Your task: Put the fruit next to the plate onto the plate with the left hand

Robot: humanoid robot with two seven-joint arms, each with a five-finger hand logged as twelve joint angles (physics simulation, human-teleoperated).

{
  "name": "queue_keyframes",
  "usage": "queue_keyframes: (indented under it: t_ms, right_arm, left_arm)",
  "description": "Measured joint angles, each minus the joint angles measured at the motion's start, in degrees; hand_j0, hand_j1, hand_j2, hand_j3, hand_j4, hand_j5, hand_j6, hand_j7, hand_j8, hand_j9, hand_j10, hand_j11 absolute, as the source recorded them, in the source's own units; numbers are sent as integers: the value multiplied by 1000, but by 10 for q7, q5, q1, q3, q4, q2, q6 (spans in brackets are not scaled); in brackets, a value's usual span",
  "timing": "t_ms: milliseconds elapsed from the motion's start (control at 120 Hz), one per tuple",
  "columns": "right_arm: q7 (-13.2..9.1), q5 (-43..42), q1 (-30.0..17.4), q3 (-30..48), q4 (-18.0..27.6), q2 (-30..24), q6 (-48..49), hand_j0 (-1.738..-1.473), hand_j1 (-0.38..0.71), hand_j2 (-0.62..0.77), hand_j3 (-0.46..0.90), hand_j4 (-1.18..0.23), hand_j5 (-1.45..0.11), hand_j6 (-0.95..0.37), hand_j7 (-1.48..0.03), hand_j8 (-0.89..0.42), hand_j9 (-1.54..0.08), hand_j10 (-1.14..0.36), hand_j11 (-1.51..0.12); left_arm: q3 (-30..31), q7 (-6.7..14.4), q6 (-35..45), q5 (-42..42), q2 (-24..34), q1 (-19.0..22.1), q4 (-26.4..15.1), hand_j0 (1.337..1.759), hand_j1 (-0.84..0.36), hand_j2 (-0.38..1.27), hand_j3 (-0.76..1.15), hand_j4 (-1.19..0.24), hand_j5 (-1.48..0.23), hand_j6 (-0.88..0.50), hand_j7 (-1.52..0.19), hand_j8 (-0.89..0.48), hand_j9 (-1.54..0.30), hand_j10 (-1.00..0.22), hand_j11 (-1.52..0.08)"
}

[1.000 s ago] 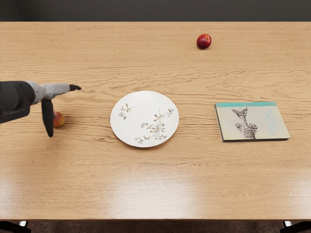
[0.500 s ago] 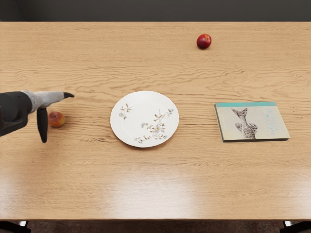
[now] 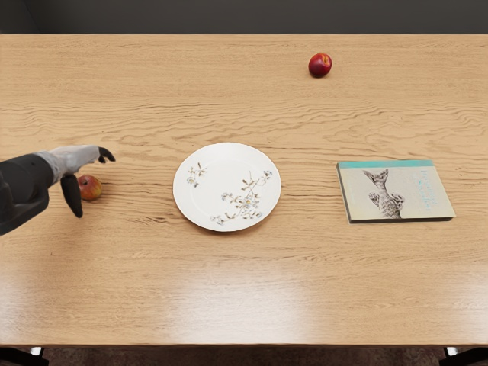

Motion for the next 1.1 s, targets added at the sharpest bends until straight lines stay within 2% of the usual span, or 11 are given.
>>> queue_keyframes:
  t_ms: [375,1017,1100]
  right_arm:
    - [0,0,0,0,0,0,0,-1658,-349,0,0,0,0,0,0,0,0,0,0]
    - [0,0,0,0,0,0,0,-1658,-349,0,0,0,0,0,0,0,0,0,0]
    - [0,0,0,0,0,0,0,-1658,-349,0,0,0,0,0,0,0,0,0,0]
  left_arm:
    - [19,0,8,16,-41,-2,45,1658,18,60,0,-285,-363,-286,-363,-286,-362,-284,-362]
    - [37,0,51,43,-52,17,54,1658,-76,83,-23,-363,-467,-365,-467,-364,-466,-363,-466]
    - [37,0,53,43,-49,17,53,1637,-95,124,-12,-384,-495,-385,-495,-384,-495,-382,-496]
